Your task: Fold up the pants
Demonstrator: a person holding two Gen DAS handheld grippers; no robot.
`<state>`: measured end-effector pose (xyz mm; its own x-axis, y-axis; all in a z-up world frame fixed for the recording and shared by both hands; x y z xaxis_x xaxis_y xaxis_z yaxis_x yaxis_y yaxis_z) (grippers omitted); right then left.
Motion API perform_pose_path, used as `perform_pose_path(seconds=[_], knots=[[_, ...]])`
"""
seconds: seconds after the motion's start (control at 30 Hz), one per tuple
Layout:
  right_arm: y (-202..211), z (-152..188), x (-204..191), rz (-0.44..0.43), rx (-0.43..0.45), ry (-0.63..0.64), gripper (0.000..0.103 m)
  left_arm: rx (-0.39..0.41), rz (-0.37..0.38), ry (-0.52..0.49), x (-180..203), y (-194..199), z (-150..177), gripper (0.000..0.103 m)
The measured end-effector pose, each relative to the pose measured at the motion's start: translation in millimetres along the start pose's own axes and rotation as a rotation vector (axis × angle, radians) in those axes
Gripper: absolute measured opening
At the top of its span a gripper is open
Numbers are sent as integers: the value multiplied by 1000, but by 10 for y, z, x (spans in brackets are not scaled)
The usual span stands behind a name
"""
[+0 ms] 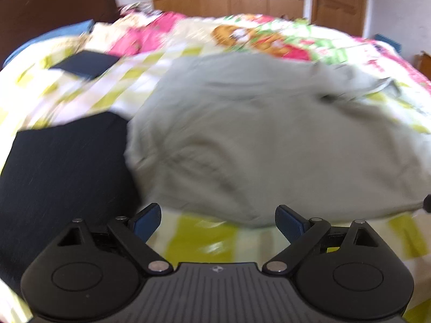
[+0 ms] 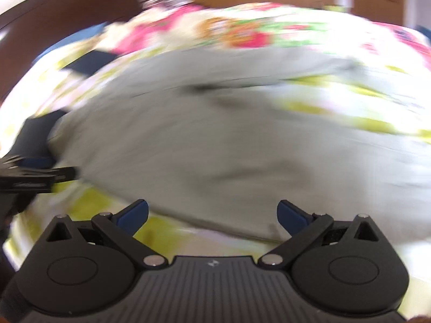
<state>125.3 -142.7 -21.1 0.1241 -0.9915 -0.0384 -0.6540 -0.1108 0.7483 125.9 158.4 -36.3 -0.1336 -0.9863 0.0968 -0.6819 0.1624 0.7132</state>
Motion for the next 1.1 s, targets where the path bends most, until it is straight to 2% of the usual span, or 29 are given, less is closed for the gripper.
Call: perform_pose_path(seconds=[0.13,0.23,0.33,0.4,0.5,0.6,0.7,0.8,0.87,0.97,1.1], knots=[[79,105,945,215,20,-145,101,22,93,-65,476,-124,-132,103],[78,142,1691,356,30,-263,101,-5,157,-119,879,-327,-186,103],[-8,213,2307,466,-23,-401,100,-48,216,-141,1211,-518,-194,103],[-17,275,2493,422,-35,-455,95,-73,223,-165,1354,-604,-171,103],[31,267,2441,436,-33,-395,93,-86,214,-199,1444,-629,-144,103],[119,232,2217,454,-3,-314,94,-82,184,-210,1358,-579,-180,103],[180,70,1909,395,48,-237,95,-33,138,-212,1121,-480,-301,103],[50,-178,1533,316,79,-129,95,3,72,-197,775,-439,-403,103],[-120,-324,1272,275,70,-55,95,-7,14,-173,491,-495,-405,103],[-436,-428,959,190,20,16,95,-68,-28,-103,78,-604,-283,103],[-678,-379,756,186,-38,80,95,-69,-33,-29,-260,-462,-156,103]])
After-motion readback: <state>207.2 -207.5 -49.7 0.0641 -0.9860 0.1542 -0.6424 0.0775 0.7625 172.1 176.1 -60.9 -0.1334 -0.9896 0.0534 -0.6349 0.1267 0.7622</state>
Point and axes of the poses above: each gripper's, at about its wrist camera, not at the fingertips, and y roughly against the way its jaws point, x to its right, z to its underside, the point moved 5 cm from there along -y, roughly the way its jaws point, and after that the axes turned 9 degrees about z, right-handed, at the moved point
